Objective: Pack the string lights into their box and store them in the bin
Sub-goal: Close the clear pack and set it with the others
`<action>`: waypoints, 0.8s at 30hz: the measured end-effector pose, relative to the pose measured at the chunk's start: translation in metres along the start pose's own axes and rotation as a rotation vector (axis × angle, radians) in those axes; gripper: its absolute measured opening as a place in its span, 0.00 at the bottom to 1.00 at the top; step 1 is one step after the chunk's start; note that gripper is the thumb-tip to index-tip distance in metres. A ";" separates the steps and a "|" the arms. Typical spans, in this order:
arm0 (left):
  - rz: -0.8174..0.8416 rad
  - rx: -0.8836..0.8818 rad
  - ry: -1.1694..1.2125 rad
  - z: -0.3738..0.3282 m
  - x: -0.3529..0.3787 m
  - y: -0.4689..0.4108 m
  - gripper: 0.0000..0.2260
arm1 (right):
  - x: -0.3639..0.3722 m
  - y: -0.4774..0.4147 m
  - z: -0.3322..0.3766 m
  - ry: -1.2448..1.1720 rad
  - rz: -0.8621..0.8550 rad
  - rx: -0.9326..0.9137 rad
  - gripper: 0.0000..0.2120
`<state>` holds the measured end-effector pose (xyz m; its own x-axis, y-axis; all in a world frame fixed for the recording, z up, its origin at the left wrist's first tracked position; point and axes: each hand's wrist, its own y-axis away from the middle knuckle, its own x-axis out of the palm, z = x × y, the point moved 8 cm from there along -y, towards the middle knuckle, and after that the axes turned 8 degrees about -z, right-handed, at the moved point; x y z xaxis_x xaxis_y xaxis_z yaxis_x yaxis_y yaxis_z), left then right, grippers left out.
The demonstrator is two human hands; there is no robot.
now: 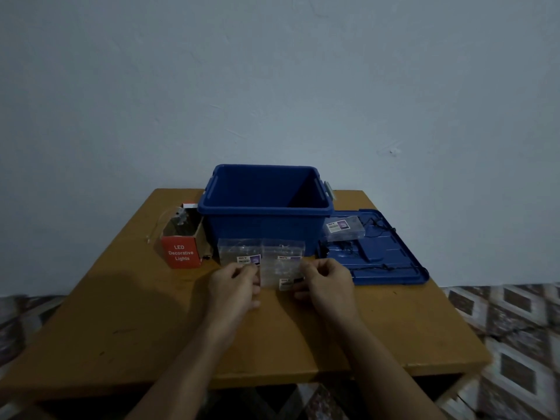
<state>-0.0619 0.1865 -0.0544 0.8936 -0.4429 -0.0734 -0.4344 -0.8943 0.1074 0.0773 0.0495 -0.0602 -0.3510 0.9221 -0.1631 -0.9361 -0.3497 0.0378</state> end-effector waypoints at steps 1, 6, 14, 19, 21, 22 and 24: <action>0.002 -0.006 0.007 0.000 0.000 -0.002 0.06 | 0.001 -0.002 0.000 0.003 -0.002 0.000 0.09; 0.034 -0.028 -0.018 -0.002 0.002 -0.005 0.08 | 0.004 -0.007 0.005 -0.012 -0.004 0.004 0.10; 0.086 -0.033 -0.085 -0.003 0.002 -0.008 0.11 | 0.002 -0.006 0.008 0.001 -0.020 0.012 0.09; 0.084 0.030 -0.140 -0.017 -0.015 -0.008 0.07 | -0.012 -0.001 0.019 0.098 -0.115 -0.077 0.06; 0.069 0.088 -0.175 -0.029 -0.028 -0.010 0.06 | -0.016 0.003 0.034 0.145 -0.156 -0.173 0.04; 0.053 0.126 -0.197 -0.035 -0.036 -0.012 0.06 | -0.016 0.006 0.044 0.171 -0.162 -0.236 0.04; 0.012 0.203 -0.232 -0.048 -0.056 -0.018 0.05 | -0.006 0.013 0.066 0.226 -0.121 -0.358 0.05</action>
<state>-0.0982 0.2305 -0.0043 0.8487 -0.4355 -0.3000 -0.4794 -0.8730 -0.0892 0.0654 0.0504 0.0066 -0.1887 0.9142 -0.3586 -0.8895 -0.3138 -0.3321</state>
